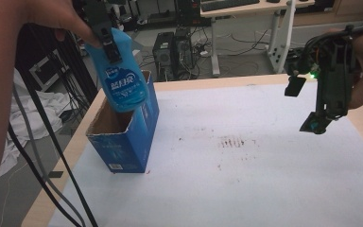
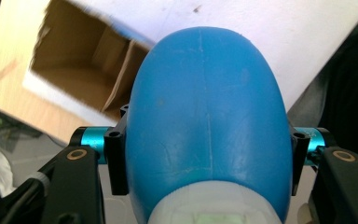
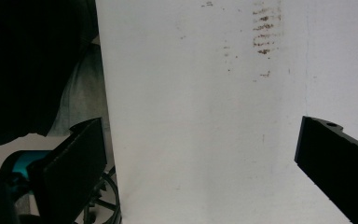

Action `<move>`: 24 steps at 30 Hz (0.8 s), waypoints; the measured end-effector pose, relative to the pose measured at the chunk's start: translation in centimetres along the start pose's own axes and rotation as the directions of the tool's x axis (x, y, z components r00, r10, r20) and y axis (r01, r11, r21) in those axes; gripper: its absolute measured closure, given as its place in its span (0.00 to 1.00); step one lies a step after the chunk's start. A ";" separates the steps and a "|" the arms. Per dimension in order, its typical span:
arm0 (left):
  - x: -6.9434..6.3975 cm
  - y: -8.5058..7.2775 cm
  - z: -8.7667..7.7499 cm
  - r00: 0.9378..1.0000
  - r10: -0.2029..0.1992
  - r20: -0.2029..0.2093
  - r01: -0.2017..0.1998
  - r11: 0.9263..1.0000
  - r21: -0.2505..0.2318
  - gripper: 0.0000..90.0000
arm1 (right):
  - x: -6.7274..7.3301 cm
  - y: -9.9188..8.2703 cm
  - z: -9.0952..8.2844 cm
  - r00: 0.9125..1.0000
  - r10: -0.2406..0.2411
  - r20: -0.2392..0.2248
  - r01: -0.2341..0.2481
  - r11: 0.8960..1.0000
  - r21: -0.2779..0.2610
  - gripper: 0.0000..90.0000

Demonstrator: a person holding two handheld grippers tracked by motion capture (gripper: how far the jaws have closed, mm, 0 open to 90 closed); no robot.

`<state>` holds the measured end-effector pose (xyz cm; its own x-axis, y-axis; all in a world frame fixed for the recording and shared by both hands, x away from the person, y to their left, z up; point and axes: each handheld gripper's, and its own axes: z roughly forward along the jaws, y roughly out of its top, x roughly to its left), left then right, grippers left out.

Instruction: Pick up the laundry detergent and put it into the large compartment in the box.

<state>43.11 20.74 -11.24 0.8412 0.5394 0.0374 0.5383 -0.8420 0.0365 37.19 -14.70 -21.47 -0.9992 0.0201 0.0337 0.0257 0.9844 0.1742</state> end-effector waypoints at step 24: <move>4.0 -3.2 3.9 0.945 -0.325 -0.016 0.326 0.944 0.046 0.42 | -0.4 0.6 0.4 1.000 0.002 -0.005 -0.002 1.000 0.008 0.02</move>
<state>44.96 25.54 -15.07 0.6193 0.7842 0.0396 0.7848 -0.6198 0.0008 37.57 -14.05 -21.75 -0.9990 0.0216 0.0390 0.0278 0.9858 0.1659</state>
